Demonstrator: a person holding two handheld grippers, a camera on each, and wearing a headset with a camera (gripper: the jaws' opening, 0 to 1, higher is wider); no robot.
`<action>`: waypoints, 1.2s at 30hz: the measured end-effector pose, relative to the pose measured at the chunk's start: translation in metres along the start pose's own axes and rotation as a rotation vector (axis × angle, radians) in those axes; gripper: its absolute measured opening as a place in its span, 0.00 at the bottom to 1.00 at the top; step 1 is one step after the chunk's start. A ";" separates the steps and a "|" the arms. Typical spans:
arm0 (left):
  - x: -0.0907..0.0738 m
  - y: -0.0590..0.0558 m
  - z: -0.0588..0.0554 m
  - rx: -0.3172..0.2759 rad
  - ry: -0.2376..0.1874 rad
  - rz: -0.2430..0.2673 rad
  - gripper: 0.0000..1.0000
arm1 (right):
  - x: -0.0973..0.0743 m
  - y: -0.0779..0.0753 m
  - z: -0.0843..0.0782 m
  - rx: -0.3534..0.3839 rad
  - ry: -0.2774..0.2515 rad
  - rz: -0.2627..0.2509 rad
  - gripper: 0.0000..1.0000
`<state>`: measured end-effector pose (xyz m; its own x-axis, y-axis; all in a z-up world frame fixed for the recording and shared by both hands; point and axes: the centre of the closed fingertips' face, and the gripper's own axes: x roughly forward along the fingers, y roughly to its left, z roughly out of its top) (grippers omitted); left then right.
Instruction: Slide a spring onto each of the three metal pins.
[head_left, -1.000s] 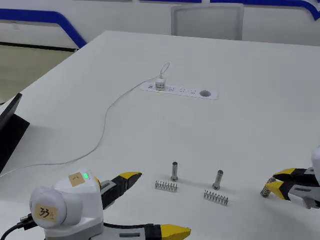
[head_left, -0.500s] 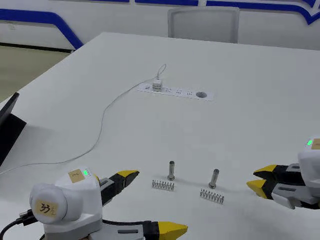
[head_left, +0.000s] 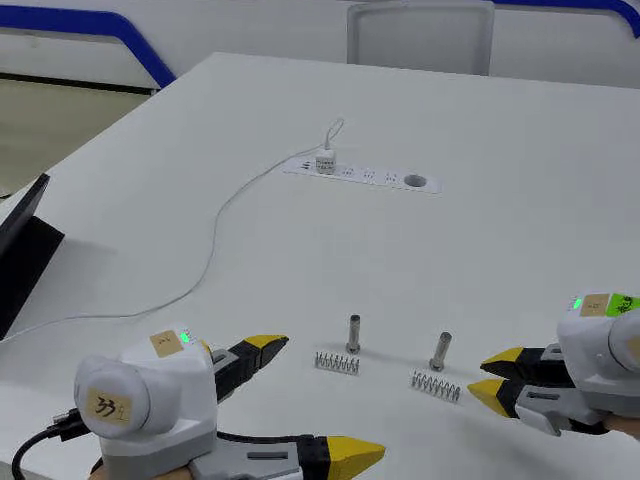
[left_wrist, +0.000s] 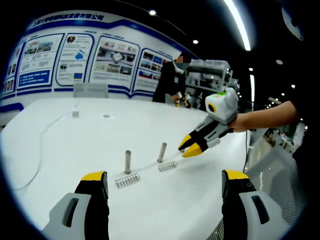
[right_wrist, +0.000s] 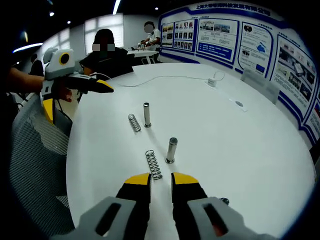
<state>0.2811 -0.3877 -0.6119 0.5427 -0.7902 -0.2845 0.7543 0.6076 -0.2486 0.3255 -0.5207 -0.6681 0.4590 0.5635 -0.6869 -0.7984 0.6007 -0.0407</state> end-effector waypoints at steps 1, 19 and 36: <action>0.000 0.001 -0.001 -0.001 0.004 0.004 0.97 | 0.003 0.002 -0.001 0.003 0.003 0.004 0.17; 0.000 0.001 -0.007 -0.027 0.028 -0.003 0.94 | 0.034 0.015 -0.005 -0.006 0.048 0.065 0.17; 0.001 -0.003 -0.012 -0.016 0.058 -0.014 0.93 | 0.033 0.016 -0.014 0.018 0.067 0.044 0.12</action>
<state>0.2754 -0.3895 -0.6225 0.5093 -0.7930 -0.3344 0.7555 0.5981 -0.2675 0.3225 -0.5003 -0.7019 0.3958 0.5510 -0.7347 -0.8101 0.5863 0.0033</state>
